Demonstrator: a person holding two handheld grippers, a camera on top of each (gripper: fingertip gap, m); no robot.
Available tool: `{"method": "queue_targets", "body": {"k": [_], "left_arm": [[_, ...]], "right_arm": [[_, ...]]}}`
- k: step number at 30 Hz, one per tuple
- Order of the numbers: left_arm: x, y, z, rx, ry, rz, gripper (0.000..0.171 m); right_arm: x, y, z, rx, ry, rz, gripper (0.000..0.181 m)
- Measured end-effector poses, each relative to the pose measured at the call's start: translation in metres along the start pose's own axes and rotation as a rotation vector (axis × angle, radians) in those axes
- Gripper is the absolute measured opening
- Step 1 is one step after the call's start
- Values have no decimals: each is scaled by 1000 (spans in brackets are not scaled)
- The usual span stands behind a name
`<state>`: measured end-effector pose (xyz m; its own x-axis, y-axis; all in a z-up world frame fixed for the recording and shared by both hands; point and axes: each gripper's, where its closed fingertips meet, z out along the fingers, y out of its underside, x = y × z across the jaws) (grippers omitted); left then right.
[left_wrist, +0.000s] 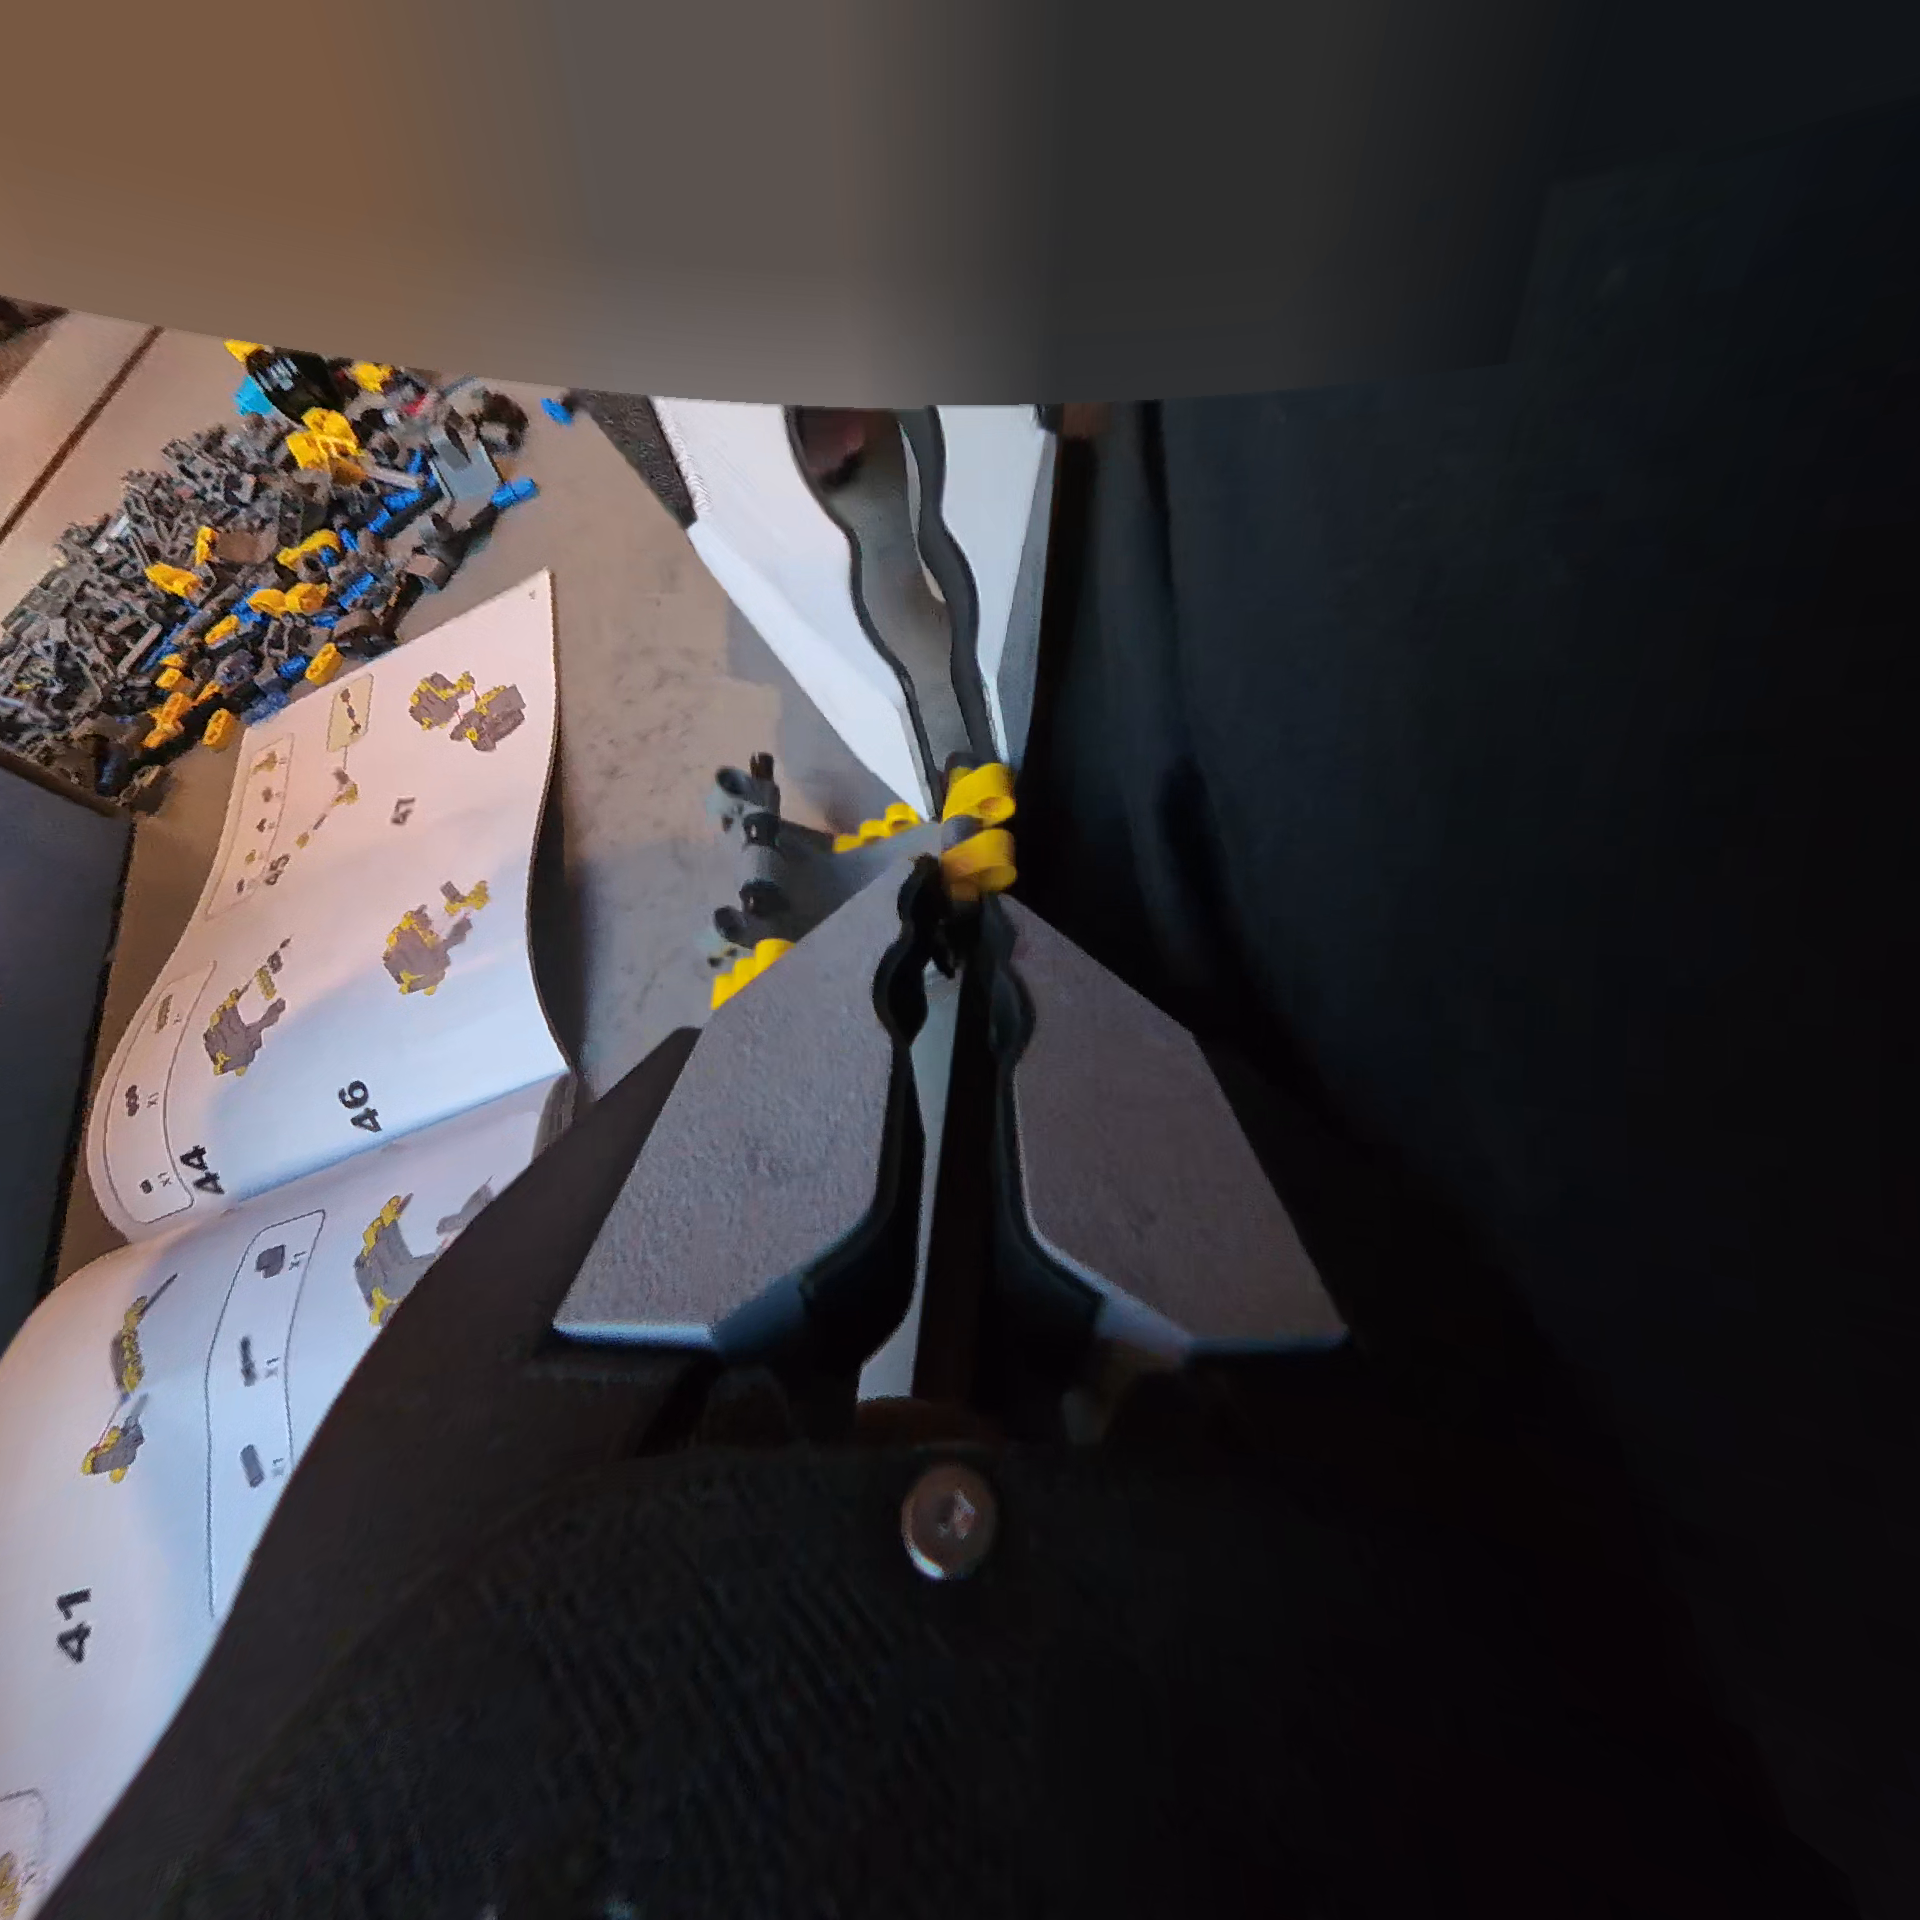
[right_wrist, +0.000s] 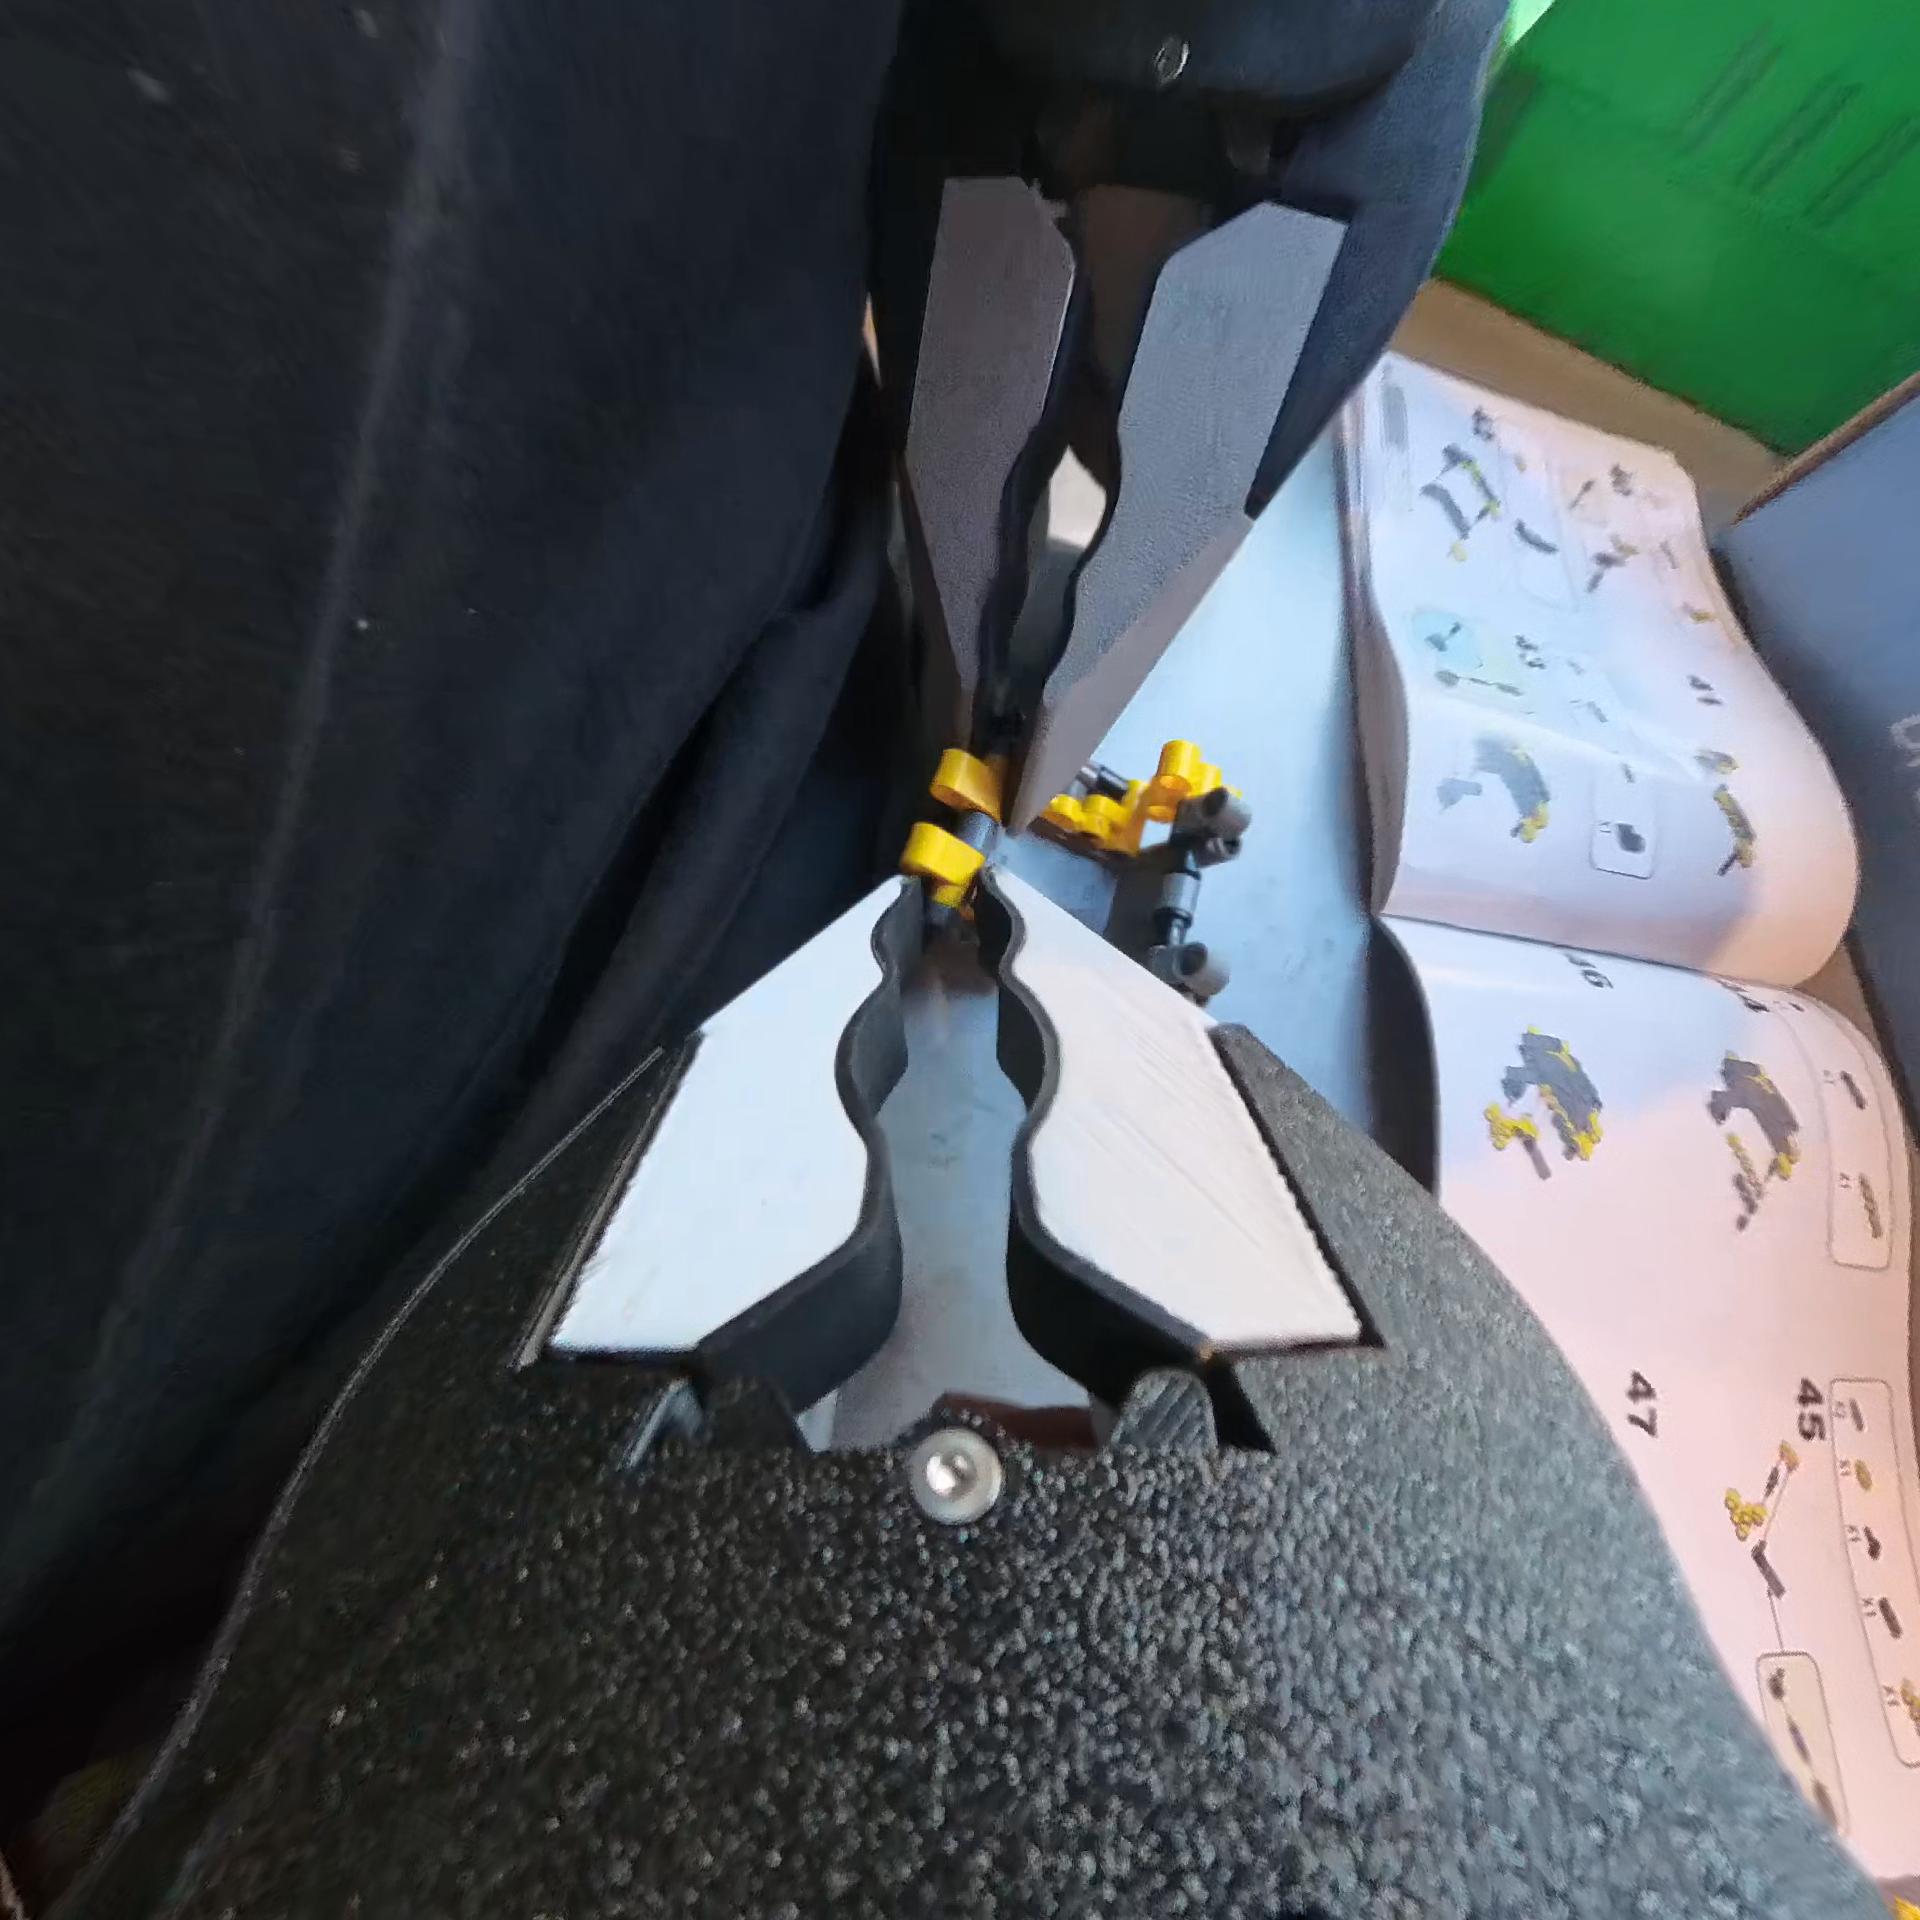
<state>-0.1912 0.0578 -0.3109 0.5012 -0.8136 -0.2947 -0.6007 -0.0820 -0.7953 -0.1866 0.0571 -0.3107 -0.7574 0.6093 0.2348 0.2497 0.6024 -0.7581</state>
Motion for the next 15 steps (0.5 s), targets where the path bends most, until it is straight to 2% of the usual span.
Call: {"method": "queue_targets", "body": {"k": [2, 9, 11, 13, 15], "left_arm": [[2, 4, 1, -31, 6, 17, 3], [-1, -1, -1, 18, -47, 34, 8], [-4, -2, -8, 44, -44, -3, 20], [-11, 1, -15, 48, -48, -76, 25], [-17, 2, -19, 58, -42, -155, 28]], "right_arm": [[-2, 2, 4, -26, -12, -17, 9], [4, 1, -2, 8, -10, 33, 13], [6, 3, -3, 7, -4, 47, 14], [7, 7, -4, -10, -2, 65, 22], [8, 7, -6, 0, 2, 75, 22]]}}
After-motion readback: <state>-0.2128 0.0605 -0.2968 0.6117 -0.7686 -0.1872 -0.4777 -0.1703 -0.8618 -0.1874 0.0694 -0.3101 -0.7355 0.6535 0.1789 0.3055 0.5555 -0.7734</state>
